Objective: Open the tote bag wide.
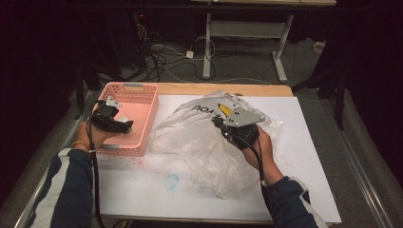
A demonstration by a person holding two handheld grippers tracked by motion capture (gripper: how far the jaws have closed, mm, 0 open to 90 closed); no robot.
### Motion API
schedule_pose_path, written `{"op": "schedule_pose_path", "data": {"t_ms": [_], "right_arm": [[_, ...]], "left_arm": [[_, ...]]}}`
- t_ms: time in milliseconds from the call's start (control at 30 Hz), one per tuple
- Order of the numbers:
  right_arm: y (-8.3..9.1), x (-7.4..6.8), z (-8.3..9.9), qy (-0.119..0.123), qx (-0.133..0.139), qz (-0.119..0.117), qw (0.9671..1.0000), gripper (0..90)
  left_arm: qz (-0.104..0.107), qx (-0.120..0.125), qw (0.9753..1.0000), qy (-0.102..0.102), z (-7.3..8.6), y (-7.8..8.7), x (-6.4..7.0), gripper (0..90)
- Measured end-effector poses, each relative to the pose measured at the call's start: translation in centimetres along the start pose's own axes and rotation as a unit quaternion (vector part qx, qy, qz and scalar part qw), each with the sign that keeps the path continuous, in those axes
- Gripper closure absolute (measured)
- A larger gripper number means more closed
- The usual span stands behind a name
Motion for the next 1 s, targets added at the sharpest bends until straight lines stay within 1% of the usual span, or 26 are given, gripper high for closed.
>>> {"op": "schedule_pose_path", "data": {"t_ms": [33,67,100,133,167,233,267,367,467,500,567,600,633,700,800,833,900,933,1000], "right_arm": [[0.0,0.0,0.1,-0.001,0.0,-0.001,1.0,90.0],[-0.1,0.0,0.1,-0.001,-0.001,-0.004,1.0,90.0],[-0.1,-0.1,0.1,0.001,-0.002,-0.005,1.0,90.0],[-0.2,-0.2,0.2,0.003,-0.002,-0.006,1.0,90.0],[-0.2,-0.3,0.2,0.006,-0.003,-0.007,1.0,90.0],[-0.2,-0.4,0.2,0.007,-0.003,-0.007,0.9999,90.0],[-0.2,-0.4,0.4,0.007,-0.005,-0.01,0.9999,90.0],[-0.4,-0.4,0.6,0.007,-0.011,-0.008,0.9999,90.0],[-0.5,-0.4,0.9,0.004,-0.013,-0.01,0.9999,90.0],[-0.4,-0.3,0.9,0.004,-0.014,-0.009,0.9999,90.0],[-0.3,-0.2,0.9,0.003,-0.012,-0.008,0.9999,90.0],[-0.2,-0.1,0.8,0.002,-0.01,-0.004,0.9999,90.0],[-0.1,0.0,0.8,0.002,-0.009,-0.004,0.9999,90.0],[-0.1,0.1,0.8,0.001,-0.009,-0.002,1.0,90.0],[0.0,0.2,0.8,0.0,-0.009,0.0,1.0,90.0],[0.0,0.2,0.8,-0.001,-0.008,0.001,1.0,90.0],[0.0,0.6,1.0,-0.002,-0.011,0.008,0.9999,90.0],[0.0,0.6,1.0,-0.002,-0.011,0.008,0.9999,90.0],[0.0,0.8,1.2,-0.004,-0.013,0.011,0.9998,90.0]], "left_arm": [[0.003,-0.015,0.9999,0.004,0.1,-0.5,-0.1,25.4],[0.009,-0.033,0.9994,0.004,0.3,-1.0,-0.2,26.2],[0.003,-0.053,0.9986,-0.003,0.4,-1.5,-0.3,27.3],[0.001,-0.066,0.9978,-0.011,0.5,-1.9,-0.3,27.3],[0.006,-0.077,0.997,-0.012,0.5,-2.2,-0.4,27.5],[0.008,-0.096,0.9953,-0.009,0.8,-2.7,-0.6,33.8],[0.02,-0.105,0.9942,-0.012,1.0,-2.9,-0.5,45.9],[0.019,-0.106,0.994,-0.021,0.9,-3.2,-0.5,46.1],[0.027,-0.097,0.9948,-0.017,0.9,-3.1,-0.5,46.8],[0.028,-0.091,0.9953,-0.02,0.8,-3.0,-0.5,47.9],[0.012,-0.098,0.9945,-0.036,0.8,-2.9,-0.6,48.4],[0.007,-0.096,0.9946,-0.04,0.8,-2.8,-0.6,48.5],[0.005,-0.09,0.9952,-0.037,0.7,-2.7,-0.7,48.5],[-0.001,-0.07,0.997,-0.033,0.4,-2.2,-0.9,48.5],[-0.009,-0.042,0.9986,-0.031,-0.2,-1.2,-1.1,48.6],[-0.014,-0.028,0.999,-0.031,-0.4,-0.7,-1.1,48.6],[-0.012,0.004,0.9996,-0.024,-0.8,0.4,-1.0,48.5],[-0.017,0.019,0.9994,-0.022,-1.0,1.0,-1.0,48.6],[-0.017,0.051,0.9983,-0.019,-1.4,2.2,-0.6,48.6]]}}
Point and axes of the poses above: each handheld gripper's, and its own axes: y roughly backward along the jaws, z roughly out of its underside, x roughly to its right, the point moved 9 cm from there along -y, roughly forward along the jaws, and after that the axes turned 1 degree about -y, right-handed, at the moved point
